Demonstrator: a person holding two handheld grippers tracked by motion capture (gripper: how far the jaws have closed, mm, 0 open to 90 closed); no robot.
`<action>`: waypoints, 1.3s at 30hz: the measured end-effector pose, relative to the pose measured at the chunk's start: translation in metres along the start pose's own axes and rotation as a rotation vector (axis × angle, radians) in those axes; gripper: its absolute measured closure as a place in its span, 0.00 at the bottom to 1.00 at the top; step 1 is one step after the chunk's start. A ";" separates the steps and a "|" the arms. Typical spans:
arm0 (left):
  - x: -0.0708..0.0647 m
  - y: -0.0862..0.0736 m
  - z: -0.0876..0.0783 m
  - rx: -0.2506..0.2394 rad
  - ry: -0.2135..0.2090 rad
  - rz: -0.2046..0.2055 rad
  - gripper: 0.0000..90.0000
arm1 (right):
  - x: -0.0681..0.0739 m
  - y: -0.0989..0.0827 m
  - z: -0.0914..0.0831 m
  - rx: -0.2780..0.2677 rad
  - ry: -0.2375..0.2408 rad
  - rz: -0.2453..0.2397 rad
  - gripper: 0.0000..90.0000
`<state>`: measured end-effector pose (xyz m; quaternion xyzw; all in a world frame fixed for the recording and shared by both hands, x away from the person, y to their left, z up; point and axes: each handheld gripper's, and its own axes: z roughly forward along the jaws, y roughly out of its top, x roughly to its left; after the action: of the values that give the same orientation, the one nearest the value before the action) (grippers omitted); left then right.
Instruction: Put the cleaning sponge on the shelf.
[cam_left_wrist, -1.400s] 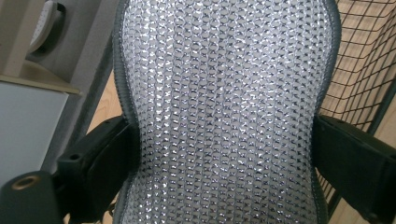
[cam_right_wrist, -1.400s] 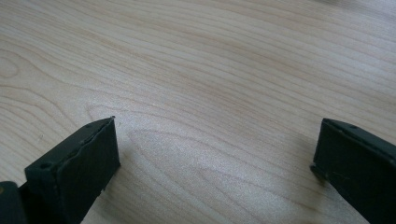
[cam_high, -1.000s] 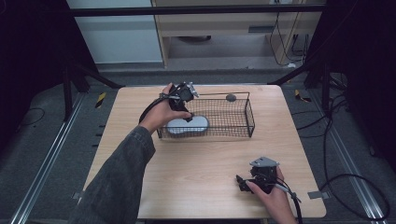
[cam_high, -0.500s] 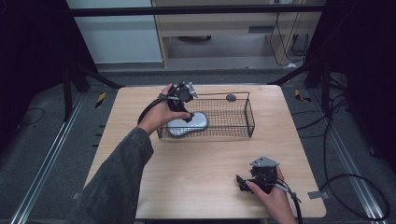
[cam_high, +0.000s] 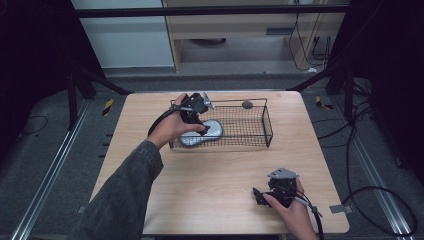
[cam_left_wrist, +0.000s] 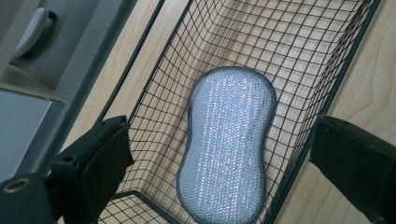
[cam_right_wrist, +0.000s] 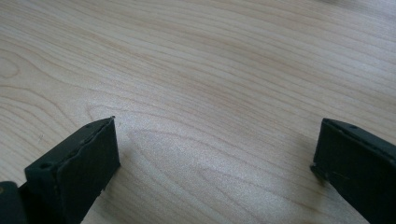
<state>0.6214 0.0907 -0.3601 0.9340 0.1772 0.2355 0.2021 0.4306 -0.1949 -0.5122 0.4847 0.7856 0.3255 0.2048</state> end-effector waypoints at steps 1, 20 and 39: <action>-0.001 0.000 0.000 -0.001 -0.005 -0.005 0.05 | 0.000 0.000 0.000 0.000 0.000 0.000 0.00; -0.028 -0.006 -0.014 -0.049 -0.003 0.017 0.05 | 0.001 0.000 0.000 0.000 -0.003 0.000 0.00; -0.064 -0.017 -0.025 -0.088 -0.032 -0.005 0.04 | 0.001 0.000 0.000 -0.001 -0.001 0.000 0.00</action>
<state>0.5521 0.0857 -0.3715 0.9274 0.1658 0.2278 0.2461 0.4301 -0.1938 -0.5124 0.4850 0.7853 0.3254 0.2054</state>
